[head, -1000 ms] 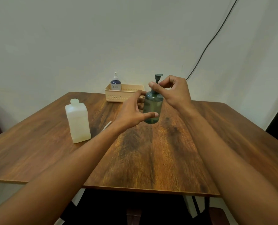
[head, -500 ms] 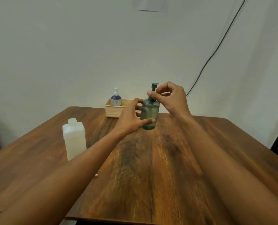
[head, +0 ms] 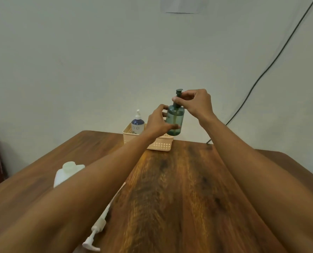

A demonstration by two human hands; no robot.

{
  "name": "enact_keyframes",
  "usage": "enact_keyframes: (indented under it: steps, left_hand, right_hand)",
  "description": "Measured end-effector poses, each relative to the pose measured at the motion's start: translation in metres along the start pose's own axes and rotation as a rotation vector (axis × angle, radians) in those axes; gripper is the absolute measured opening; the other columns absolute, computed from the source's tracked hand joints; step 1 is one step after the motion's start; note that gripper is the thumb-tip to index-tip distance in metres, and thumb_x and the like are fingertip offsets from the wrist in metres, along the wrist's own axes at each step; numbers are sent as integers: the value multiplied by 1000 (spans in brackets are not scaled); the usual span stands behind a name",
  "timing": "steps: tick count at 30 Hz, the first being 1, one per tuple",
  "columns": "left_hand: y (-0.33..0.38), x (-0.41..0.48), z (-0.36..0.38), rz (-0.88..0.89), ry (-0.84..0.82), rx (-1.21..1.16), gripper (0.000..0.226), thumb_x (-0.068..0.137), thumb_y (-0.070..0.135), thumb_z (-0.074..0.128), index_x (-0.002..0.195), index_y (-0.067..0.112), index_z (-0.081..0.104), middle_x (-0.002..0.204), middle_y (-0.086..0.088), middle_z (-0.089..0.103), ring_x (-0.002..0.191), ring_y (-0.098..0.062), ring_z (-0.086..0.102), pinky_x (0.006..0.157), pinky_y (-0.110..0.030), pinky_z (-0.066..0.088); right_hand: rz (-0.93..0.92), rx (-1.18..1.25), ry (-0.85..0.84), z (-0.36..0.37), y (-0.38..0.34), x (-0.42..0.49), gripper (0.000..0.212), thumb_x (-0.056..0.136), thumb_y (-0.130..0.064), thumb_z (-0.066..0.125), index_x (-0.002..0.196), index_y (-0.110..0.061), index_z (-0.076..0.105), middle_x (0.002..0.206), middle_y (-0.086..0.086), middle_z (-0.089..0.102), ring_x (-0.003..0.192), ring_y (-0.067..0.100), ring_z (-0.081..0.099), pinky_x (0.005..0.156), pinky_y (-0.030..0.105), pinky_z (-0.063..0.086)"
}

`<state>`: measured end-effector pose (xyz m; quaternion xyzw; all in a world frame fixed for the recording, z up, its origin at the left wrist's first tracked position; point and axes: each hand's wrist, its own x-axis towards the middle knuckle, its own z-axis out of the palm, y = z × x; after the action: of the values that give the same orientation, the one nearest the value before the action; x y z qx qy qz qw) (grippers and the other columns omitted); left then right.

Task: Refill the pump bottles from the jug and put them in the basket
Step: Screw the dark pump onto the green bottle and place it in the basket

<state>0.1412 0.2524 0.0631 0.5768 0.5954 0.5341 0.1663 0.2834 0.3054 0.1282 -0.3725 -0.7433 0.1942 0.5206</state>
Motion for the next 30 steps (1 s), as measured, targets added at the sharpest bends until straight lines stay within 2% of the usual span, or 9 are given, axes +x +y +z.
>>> enact_keyframes:
  steps: [4, 8, 11, 13, 16, 19, 26, 30]
  left_hand:
    - [-27, 49, 10, -42, -5, 30, 73, 75, 17, 91, 134, 24, 48, 135, -6, 62, 118, -26, 64, 89, -39, 62]
    - [-59, 90, 19, -71, 3, 84, 73, 75, 19, 92, 132, 26, 47, 134, -5, 61, 117, -25, 64, 76, -27, 57]
    - [-85, 113, 25, -106, 3, 121, 73, 74, 19, 92, 132, 25, 48, 134, -5, 62, 119, -25, 63, 81, -30, 57]
    - [-100, 126, 32, -134, 2, 138, 74, 74, 18, 92, 134, 23, 49, 135, -6, 61, 121, -26, 62, 88, -35, 58]
    - [-119, 142, 44, -182, -2, 182, 73, 76, 18, 91, 137, 18, 49, 136, -8, 61, 123, -27, 61, 98, -40, 56]
    - [-132, 152, 50, -214, -34, 226, 73, 75, 21, 92, 136, 15, 51, 132, -8, 61, 120, -27, 61, 101, -42, 57]
    - [-155, 166, 56, -241, -113, 354, 69, 73, 20, 93, 132, 13, 57, 125, -6, 65, 114, -24, 63, 100, -40, 55]
    - [-160, 168, 58, -247, -159, 433, 66, 71, 23, 94, 127, 12, 60, 116, -4, 65, 103, -21, 62, 86, -31, 53]
  right_hand:
    - [13, -42, 9, 30, 29, 38, 39, 85, -34, 90, 116, -11, 82, 112, 3, 81, 94, 13, 72, 74, 14, 52]
    - [45, -60, -21, 60, 62, 67, 36, 85, -33, 90, 114, -12, 83, 110, 4, 82, 95, 14, 74, 82, 24, 60]
    - [54, -86, -42, 82, 87, 83, 35, 85, -32, 90, 113, -12, 84, 110, 4, 82, 89, 10, 71, 74, 15, 53]
    - [57, -114, -61, 97, 101, 91, 35, 86, -31, 89, 115, -12, 83, 112, 5, 82, 88, 9, 70, 73, 14, 52]
    - [77, -141, -101, 115, 121, 99, 37, 87, -30, 89, 118, -12, 82, 117, 6, 81, 96, 13, 73, 88, 27, 61]
    - [103, -147, -139, 125, 137, 105, 35, 86, -29, 90, 116, -12, 83, 117, 5, 81, 104, 18, 76, 98, 37, 62]
    - [137, -162, -171, 145, 165, 104, 37, 86, -27, 90, 117, -8, 83, 122, 9, 80, 108, 24, 76, 98, 41, 62]
    - [152, -174, -170, 150, 176, 102, 35, 83, -28, 92, 111, -8, 84, 117, 8, 81, 104, 23, 77, 96, 41, 63]
